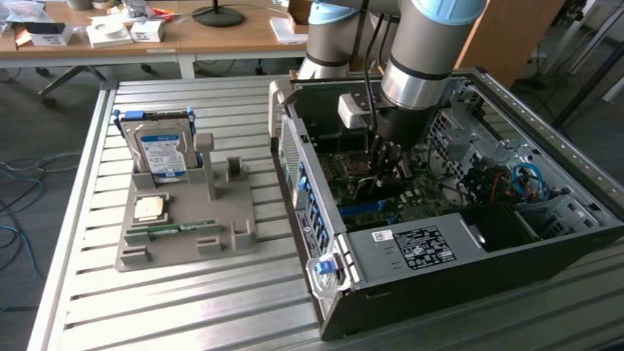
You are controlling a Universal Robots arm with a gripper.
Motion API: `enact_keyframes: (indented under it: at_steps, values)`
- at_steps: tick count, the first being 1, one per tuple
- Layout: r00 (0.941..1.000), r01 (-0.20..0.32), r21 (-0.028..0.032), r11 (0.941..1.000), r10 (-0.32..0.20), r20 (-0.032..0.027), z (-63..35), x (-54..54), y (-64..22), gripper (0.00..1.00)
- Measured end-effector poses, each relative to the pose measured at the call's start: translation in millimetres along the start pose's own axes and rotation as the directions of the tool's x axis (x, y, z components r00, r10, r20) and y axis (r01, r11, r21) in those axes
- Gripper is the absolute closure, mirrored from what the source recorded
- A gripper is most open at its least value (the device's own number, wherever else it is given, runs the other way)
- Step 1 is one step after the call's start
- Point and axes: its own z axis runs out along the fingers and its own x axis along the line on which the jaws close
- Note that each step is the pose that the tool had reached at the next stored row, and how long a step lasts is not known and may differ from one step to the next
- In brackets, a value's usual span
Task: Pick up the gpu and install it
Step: 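Insert the gpu into the slot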
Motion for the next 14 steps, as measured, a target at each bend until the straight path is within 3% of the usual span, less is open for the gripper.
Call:
enact_keyframes:
  at_steps: [5, 14]
  values:
    - [1.0, 0.0, -0.0032, 1.0, 0.0, 0.0, 0.0, 0.0, -0.4, 0.73]
    - [1.0, 0.0, -0.0034, 1.0, 0.0, -0.0001, 1.5, 0.0, -0.8, 0.73]
